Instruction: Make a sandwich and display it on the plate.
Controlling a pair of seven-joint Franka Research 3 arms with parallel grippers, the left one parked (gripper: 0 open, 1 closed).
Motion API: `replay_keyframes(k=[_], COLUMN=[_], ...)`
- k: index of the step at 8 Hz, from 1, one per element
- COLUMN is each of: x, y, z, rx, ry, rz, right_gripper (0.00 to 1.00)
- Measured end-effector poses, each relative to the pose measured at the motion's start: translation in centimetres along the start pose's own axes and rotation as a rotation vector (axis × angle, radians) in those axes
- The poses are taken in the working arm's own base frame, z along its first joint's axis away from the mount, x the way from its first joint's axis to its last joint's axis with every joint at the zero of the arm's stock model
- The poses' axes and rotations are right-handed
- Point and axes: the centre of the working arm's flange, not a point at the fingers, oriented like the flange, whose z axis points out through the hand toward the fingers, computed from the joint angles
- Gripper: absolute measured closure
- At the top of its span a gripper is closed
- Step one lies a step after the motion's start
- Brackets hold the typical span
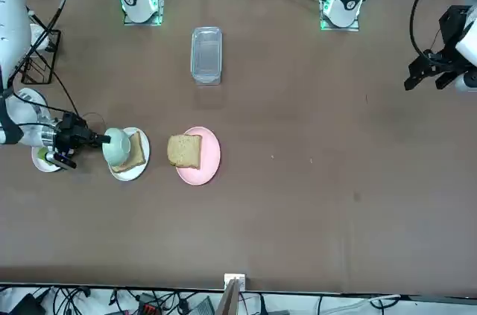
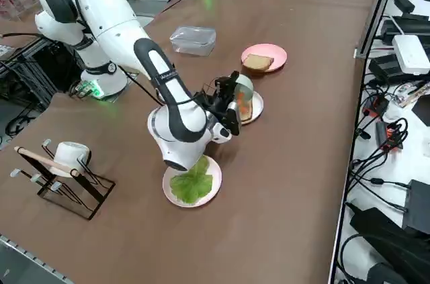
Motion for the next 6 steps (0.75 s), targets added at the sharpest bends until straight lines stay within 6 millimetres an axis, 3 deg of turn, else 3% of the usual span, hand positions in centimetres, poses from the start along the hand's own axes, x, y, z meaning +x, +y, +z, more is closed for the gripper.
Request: replay_keyframes(k=[6], x=[0.22], y=[-0.24], z=[0.90], rx=[0.022], ry=[-0.014], rz=[-0.007], right_gripper=[0.97])
